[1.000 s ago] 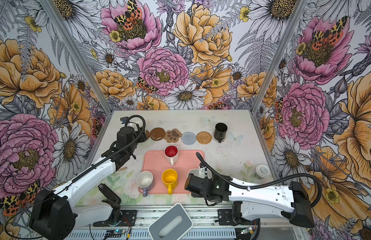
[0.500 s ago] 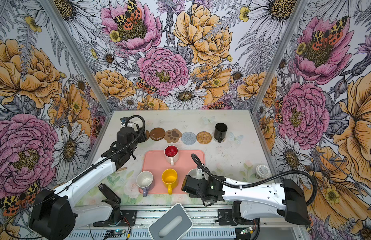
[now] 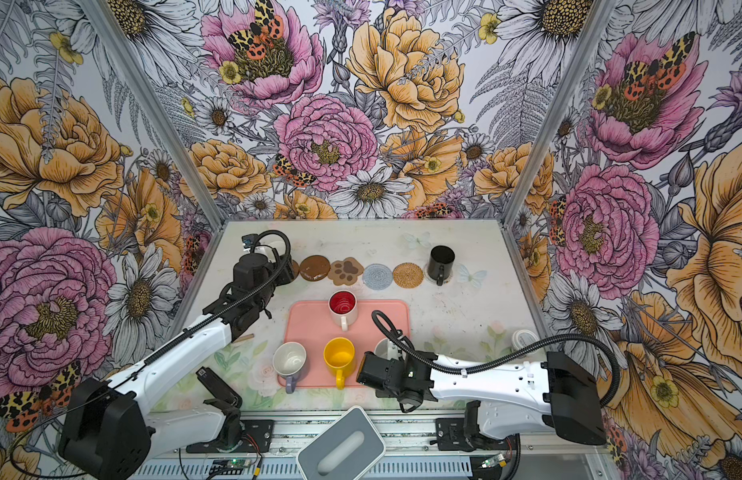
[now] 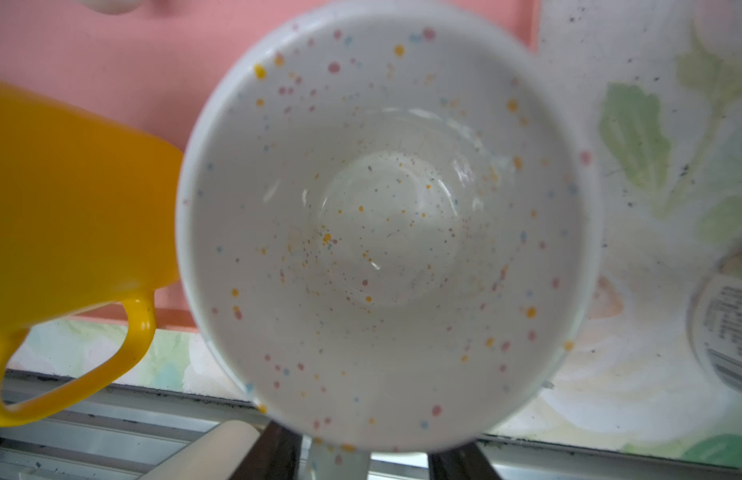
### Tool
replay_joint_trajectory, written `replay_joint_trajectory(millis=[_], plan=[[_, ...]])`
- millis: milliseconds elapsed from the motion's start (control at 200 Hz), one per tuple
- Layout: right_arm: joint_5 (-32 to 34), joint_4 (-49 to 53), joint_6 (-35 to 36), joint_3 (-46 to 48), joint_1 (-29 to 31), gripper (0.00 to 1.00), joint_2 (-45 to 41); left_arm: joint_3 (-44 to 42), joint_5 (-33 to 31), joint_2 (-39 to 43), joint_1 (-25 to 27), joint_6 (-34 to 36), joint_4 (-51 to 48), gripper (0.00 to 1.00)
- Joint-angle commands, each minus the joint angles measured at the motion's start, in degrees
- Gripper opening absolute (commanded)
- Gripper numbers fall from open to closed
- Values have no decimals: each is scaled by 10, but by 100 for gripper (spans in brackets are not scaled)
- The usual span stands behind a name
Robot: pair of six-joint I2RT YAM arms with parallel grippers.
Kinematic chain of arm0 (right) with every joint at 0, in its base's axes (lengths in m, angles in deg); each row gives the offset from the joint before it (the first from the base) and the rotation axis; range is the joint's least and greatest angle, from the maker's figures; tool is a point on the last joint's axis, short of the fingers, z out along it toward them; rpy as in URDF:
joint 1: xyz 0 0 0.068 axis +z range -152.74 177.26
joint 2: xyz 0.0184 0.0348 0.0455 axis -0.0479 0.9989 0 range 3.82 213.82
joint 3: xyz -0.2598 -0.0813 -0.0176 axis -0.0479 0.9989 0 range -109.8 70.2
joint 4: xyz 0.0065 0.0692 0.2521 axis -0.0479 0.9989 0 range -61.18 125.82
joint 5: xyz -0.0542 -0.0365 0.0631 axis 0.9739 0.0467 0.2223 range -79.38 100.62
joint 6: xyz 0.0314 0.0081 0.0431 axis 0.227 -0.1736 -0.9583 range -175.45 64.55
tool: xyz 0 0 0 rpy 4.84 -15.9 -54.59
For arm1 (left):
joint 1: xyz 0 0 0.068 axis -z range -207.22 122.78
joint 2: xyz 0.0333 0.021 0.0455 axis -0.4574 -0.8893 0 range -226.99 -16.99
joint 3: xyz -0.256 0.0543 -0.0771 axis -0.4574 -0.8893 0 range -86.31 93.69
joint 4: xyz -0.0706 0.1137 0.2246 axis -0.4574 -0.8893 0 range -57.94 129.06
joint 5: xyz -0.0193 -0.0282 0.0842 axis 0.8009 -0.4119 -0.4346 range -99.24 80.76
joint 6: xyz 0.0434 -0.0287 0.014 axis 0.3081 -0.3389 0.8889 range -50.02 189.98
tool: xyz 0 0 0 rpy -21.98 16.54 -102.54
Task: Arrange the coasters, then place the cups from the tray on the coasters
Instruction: 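Lower the right gripper into the speckled white mug on the tray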
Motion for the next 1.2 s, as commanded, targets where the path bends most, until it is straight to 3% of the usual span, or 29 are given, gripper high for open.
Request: replay_joint_trajectory(millis=[0, 656, 816, 1036, 1196], plan=[[-4, -6, 13, -4, -9, 47, 16, -5, 20, 2, -7, -10, 22, 71], [-31, -10, 60, -30, -44, 34, 79, -8, 42, -7, -18, -24, 33, 71], [-34, -11, 64, -33, -46, 24, 89, -9, 42, -7, -19, -25, 33, 71], [-34, -9, 70, -39, -47, 0, 100, -11, 44, -6, -21, -26, 33, 71], [-26, -9, 82, -49, -47, 0, 101, -12, 44, -5, -22, -26, 33, 71]])
